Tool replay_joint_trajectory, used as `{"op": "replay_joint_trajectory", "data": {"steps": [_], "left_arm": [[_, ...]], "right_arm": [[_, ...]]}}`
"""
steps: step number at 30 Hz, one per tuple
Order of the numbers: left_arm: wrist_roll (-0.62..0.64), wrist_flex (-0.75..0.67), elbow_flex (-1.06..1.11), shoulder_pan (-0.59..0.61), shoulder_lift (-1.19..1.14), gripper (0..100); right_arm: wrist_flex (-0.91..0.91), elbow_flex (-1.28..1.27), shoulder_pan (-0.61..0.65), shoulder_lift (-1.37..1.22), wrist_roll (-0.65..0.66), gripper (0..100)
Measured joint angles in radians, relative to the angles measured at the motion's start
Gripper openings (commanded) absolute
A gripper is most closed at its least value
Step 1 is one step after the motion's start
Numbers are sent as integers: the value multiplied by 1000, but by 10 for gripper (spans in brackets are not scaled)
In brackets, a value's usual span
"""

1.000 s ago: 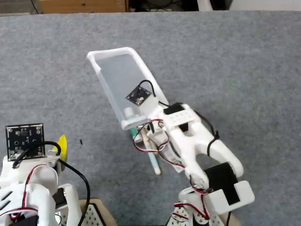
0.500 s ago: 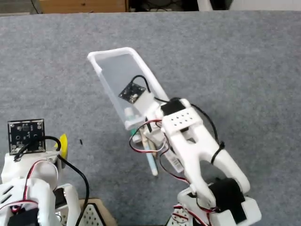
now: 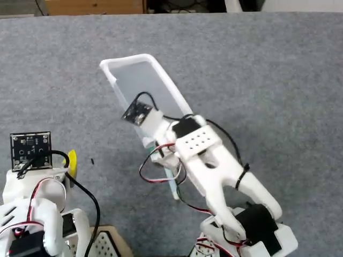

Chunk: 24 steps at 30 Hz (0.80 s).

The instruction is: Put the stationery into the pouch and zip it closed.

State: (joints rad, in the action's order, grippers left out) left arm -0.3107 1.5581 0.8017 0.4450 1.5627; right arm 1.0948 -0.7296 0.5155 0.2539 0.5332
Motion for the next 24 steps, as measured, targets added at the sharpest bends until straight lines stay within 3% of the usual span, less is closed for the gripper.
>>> {"op": "replay_joint_trajectory", "data": {"steps": [12, 17, 24], "left_arm": [[0, 0, 0, 0, 0, 276], [0, 0, 0, 0, 0, 276], [0, 0, 0, 0, 0, 276]], "right_arm": [[-158, -98, -2, 0, 0, 299], [-201, -100, -60, -17, 0, 204], [-239, -95, -72, -133, 48, 198]]}}
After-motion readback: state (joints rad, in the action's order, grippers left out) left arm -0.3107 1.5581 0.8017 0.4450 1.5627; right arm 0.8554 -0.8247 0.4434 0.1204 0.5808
